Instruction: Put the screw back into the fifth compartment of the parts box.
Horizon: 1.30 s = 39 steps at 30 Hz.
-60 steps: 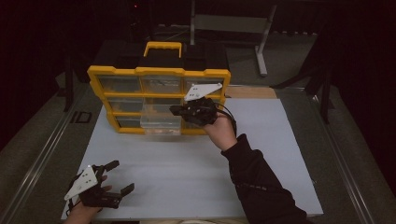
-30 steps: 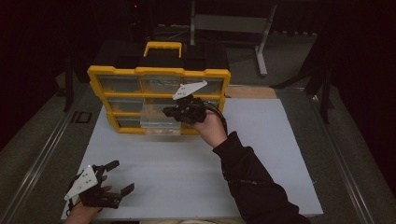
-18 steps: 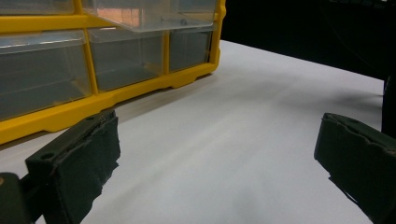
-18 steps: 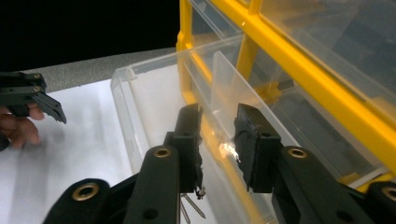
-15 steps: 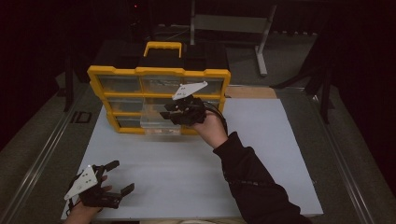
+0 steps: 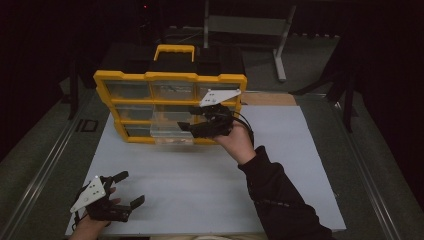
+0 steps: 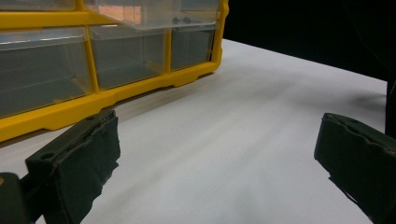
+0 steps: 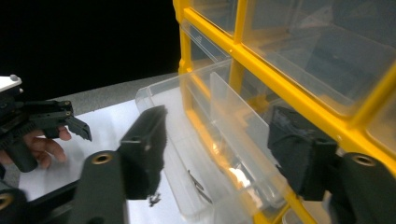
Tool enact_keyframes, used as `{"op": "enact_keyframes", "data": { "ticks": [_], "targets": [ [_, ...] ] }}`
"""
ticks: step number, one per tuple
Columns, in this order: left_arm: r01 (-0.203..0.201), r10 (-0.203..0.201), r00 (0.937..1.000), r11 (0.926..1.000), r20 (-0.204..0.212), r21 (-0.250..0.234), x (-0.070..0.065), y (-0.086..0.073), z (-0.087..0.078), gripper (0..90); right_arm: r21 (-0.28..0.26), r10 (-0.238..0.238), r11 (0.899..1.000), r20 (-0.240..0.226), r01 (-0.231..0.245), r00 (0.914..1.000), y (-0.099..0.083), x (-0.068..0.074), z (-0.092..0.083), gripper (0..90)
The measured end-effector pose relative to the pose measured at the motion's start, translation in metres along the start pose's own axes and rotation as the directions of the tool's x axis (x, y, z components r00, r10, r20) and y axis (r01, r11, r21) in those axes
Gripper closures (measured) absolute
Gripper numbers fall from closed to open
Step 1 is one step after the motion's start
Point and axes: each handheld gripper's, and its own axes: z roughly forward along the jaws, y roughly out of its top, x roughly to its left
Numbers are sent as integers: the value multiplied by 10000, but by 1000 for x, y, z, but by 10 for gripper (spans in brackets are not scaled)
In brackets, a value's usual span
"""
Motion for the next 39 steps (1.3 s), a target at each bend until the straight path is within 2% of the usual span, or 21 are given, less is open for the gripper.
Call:
{"op": "enact_keyframes", "data": {
  "ticks": [7, 11, 14, 16, 19, 23, 29, 35, 39],
  "targets": [
    [24, -25, 10000, 10000, 29, 23, 1, 0, 2, 11, 28, 100, 9999, 154, -100, 9998, -13, 0, -15, 266],
    [-4, 3, 10000, 9999, 62, 103, 1, -1, 4, 12, 62, 174, 9998, 89, -174, 9998, -21, 0, -26, 140],
    [12, -12, 10000, 10000, 48, 88, 1, 0, 4, 11, 113, 163, 9998, -11, -163, 9999, -29, 0, -32, 126],
    [-7, 7, 10000, 9999, 59, 100, 1, -1, 4, 11, 115, 175, 9998, 158, -176, 9997, -36, 2, -35, 124],
    [-19, 18, 10000, 9999, 87, 116, 0, -1, 3, 11, 84, 253, 9996, 174, -255, 9995, -49, 2, -39, 130],
    [-12, 11, 10000, 10000, 76, 49, 0, -1, 2, 11, 18, 533, 9986, 201, -533, 9984, -68, -3, -46, 140],
    [-86, 85, 9999, 9999, 104, 82, -1, 0, 2, 12, 305, 666, 9973, 283, -675, 9974, -94, -8, -56, 142],
    [-72, 71, 9999, 9999, 102, 88, -1, -1, 2, 11, 184, 859, 9961, 248, -864, 9960, -112, -10, -67, 143],
    [-68, 67, 9999, 9999, 103, 91, -1, 0, 2, 11, 139, 1001, 9948, 303, -1006, 9945, -130, -7, -77, 144]
  ]
}}
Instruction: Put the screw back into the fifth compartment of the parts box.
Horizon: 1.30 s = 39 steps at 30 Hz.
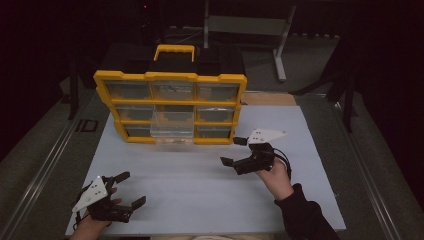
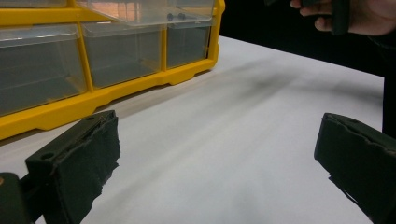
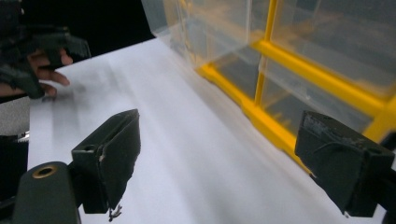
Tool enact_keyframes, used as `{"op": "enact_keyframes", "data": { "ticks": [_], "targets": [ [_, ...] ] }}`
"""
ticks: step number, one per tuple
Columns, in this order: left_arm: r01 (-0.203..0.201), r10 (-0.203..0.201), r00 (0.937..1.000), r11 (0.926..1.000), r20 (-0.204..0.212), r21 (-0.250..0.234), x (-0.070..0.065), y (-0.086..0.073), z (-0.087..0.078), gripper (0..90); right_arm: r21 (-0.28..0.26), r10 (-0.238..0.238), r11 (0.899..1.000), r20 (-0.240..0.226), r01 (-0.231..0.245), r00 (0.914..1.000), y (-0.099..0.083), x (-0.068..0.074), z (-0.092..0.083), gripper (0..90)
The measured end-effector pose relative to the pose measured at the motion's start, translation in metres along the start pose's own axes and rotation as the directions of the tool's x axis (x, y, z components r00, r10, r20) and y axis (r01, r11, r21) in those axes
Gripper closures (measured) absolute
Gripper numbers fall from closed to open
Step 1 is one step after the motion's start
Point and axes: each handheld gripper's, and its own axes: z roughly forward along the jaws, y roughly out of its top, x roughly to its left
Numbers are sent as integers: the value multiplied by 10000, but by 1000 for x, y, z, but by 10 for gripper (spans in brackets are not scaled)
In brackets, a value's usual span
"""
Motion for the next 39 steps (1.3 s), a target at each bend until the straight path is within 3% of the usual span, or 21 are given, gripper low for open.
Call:
{"op": "enact_keyframes", "data": {
  "ticks": [17, 28, 39],
  "targets": [
    [-14, 14, 10000, 10000, -19, -13, 0, 0, -1, 12, 497, 419, 9979, 57, -422, 9991, -53, -3, -18, 145],
    [-10, 10, 10000, 10000, 0, -25, 0, 0, -1, 12, 472, 481, 9977, 100, -485, 9988, -76, 0, -29, 146],
    [-14, 14, 10000, 10000, -12, -31, 0, 0, -1, 11, 613, 653, 9958, 431, -679, 9969, -99, -8, -46, 146]
  ]
}}
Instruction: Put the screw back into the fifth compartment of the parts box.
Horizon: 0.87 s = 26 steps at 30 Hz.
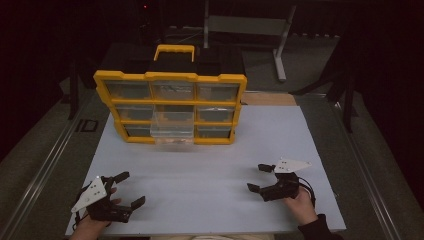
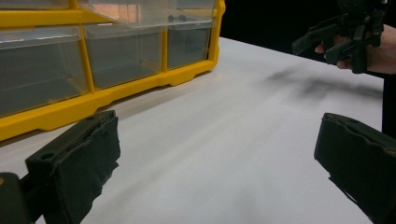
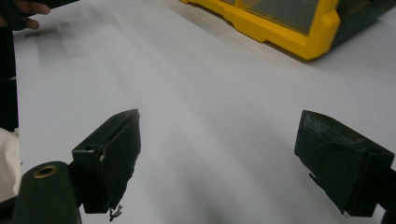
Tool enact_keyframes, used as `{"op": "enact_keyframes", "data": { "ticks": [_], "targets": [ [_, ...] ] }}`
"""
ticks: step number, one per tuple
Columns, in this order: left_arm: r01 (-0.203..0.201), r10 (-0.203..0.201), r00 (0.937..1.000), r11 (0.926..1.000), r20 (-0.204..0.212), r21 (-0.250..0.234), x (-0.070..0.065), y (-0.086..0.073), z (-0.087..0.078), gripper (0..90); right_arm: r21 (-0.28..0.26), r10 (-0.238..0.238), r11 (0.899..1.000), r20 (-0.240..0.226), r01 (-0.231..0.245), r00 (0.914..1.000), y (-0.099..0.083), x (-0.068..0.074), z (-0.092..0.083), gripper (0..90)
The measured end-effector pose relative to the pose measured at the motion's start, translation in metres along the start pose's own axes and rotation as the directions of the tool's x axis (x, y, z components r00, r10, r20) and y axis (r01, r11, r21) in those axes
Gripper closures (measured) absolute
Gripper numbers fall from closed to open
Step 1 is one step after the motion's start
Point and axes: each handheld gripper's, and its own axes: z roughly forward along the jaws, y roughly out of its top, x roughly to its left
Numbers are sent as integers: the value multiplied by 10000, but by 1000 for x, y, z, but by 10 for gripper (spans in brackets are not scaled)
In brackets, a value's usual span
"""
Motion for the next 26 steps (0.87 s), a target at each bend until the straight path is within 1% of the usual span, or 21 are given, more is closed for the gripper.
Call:
{"op": "enact_keyframes", "data": {
  "ticks": [4, 7, 11, 18, 20, 26],
  "targets": [
    [3, -3, 10000, 10000, 4, 1, 0, 0, 0, 12, 89, 78, 9999, 34, -78, 10000, -6, -3, -4, 146],
    [-4, 4, 10000, 10000, 7, -9, 0, 0, 0, 11, 264, 219, 9994, 208, -225, 9995, -16, -6, -8, 146],
    [-3, 3, 10000, 10000, -7, -9, 0, 0, 0, 12, 283, 458, 9985, 216, -464, 9987, -24, -9, -11, 146],
    [-5, 5, 10000, 10000, 8, 2, 0, 0, 0, 12, 325, 634, 9974, 257, -642, 9977, -34, -11, -15, 146],
    [5, -5, 10000, 10000, 11, 1, 0, 0, 0, 12, 350, 725, 9967, 234, -733, 9971, -36, -12, -14, 146],
    [-2, 2, 10000, 10000, 33, 16, 0, 0, 0, 11, 421, 706, 9966, 190, -714, 9973, -37, -12, -12, 146]
  ]
}}
